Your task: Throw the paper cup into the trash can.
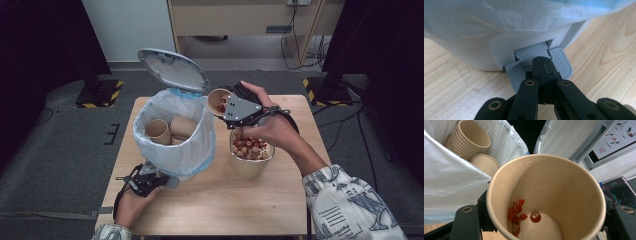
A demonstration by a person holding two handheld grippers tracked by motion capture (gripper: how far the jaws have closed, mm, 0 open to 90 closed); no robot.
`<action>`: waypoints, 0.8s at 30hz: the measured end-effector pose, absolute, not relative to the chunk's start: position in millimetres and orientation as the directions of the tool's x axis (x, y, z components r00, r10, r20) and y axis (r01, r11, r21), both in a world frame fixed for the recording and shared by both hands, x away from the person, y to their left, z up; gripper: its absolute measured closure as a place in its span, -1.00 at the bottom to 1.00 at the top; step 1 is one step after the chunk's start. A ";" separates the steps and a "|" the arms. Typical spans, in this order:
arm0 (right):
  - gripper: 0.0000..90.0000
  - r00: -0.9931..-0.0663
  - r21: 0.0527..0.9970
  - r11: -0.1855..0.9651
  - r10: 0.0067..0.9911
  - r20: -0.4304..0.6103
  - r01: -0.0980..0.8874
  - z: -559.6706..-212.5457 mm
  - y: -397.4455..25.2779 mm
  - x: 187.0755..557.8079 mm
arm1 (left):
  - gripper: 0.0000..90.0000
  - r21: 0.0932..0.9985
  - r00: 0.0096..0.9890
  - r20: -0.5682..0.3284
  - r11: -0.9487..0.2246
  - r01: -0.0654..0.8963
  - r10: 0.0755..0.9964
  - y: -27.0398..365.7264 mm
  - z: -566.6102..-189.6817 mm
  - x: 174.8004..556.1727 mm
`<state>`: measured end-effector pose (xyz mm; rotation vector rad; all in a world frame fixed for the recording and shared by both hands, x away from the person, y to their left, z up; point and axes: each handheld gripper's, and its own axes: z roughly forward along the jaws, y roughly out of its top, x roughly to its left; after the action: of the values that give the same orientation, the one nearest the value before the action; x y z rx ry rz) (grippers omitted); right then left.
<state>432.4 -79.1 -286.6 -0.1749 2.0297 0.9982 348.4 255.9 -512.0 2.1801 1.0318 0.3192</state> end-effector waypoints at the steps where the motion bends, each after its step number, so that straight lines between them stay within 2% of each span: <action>1: -0.35 -0.636 0.589 0.669 0.222 -0.739 -0.452 -286.3 -78.3 432.3 | 1.00 0.681 0.653 -0.069 -0.443 0.583 0.754 255.9 -512.0 348.4; 24: -0.35 -0.740 0.725 0.575 0.283 -0.610 -0.378 -280.0 -61.1 432.2 | 1.00 0.681 0.654 -0.070 -0.443 0.583 0.753 256.1 -512.0 348.5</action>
<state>432.2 -61.1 -280.0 -0.0757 2.0926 1.1861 348.5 256.1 -512.0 2.1801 1.0306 0.3175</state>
